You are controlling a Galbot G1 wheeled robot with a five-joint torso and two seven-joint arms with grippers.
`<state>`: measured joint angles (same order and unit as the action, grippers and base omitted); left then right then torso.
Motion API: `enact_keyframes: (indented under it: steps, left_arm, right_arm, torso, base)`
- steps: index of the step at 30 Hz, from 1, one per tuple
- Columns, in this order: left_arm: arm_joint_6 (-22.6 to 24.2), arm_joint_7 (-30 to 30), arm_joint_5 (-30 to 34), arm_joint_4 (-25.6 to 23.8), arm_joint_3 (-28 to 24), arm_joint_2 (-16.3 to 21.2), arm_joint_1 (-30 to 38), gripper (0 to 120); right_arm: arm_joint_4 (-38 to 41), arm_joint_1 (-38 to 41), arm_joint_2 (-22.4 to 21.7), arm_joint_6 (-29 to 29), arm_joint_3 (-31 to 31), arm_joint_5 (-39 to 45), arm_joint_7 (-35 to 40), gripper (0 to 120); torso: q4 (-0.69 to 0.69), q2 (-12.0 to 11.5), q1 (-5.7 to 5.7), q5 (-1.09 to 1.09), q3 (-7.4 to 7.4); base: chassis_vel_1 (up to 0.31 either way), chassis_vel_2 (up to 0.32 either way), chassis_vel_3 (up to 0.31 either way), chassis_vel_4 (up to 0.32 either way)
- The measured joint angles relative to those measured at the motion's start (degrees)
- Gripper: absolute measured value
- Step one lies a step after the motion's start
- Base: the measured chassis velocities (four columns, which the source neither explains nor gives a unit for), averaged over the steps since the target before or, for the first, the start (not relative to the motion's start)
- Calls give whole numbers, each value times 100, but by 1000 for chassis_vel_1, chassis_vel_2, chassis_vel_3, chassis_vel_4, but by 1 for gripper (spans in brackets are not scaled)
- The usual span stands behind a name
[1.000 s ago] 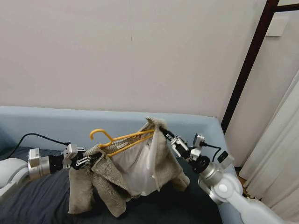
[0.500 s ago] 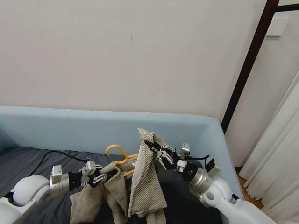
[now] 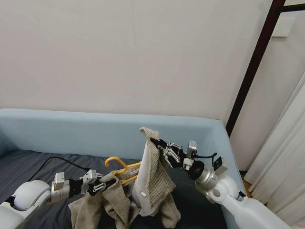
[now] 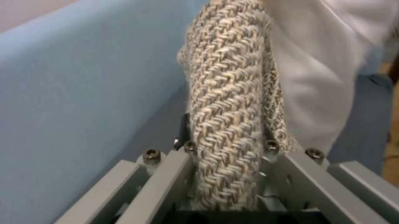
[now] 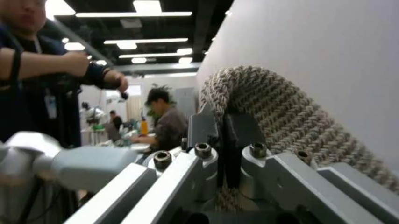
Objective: Pick up the clothes from the sofa and hang them on the clothes hanger.
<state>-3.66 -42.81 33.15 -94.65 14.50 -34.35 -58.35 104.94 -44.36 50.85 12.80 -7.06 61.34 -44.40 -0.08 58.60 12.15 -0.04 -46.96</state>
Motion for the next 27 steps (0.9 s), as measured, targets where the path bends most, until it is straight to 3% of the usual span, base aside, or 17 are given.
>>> enact_keyframes:
  steps: [4, 5, 8, 10, 14, 18, 20, 24, 26, 27]
  left_arm:
    - [37, 1042, 350, -138, -293, -118, 169, 4]
    - [37, 1042, 350, -138, -293, -118, 169, 4]
    - [37, 1733, 888, -335, -528, -153, 276, 4]
    - [35, 1788, 953, -360, -564, -154, 300, 4]
    - [-31, 1900, 1155, -456, -716, -137, 421, 4]
    - [-85, 1934, 1229, -577, -783, -104, 465, 4]
    - [-109, 2016, 1212, -686, -816, -79, 524, 4]
    - [-138, 2081, 1101, -708, -820, -46, 595, 4]
    - [-195, 2152, 981, -708, -738, 25, 638, 4]
    - [-195, 2152, 981, -708, -738, 25, 638, 4]
  right_arm:
    - [-127, -152, 37, 168, -181, -742, -317, 0]
    - [-127, -152, 37, 168, -181, -742, -317, 0]
    - [-290, -186, 54, 337, -277, -1235, -230, 2]
    - [-314, -188, 57, 351, -287, -1304, -194, 3]
    - [-387, -202, 64, 435, -359, -1673, 315, 19]
    - [-491, -237, 44, 463, -412, -2444, 1266, 31]
    - [-637, -317, -38, 359, -439, -3276, 1960, 44]
    - [-727, -388, -124, 278, -450, -3896, 2269, 52]
    - [-806, -455, -268, 262, -346, -4212, 1900, 66]
    - [-806, -455, -268, 262, -346, -4212, 1900, 66]
  torso:
    - [1, 0, 0, 0, 0]
    - [1, 0, 0, 0, 0]
    - [0, 0, 0, 0, 0]
    - [0, 0, 0, 0, 0]
    - [0, 0, 0, 0, 0]
    - [2, 0, 0, 0, 0]
    - [1, 0, 0, 0, 0]
    - [-1, 0, 0, 1, 0]
    - [-1, -1, 0, 0, -1]
    - [-1, -1, 0, 0, -1]
  base:
    - [0, 0, 0, 0]
    - [0, 0, 0, 0]
    - [0, 0, 0, 0]
    - [0, 0, 0, 0]
    - [0, 0, 0, 0]
    - [0, 0, 0, 0]
    - [0, 0, 0, 0]
    - [0, 0, 0, 0]
    - [0, 0, 0, 0]
    - [0, 0, 0, 0]
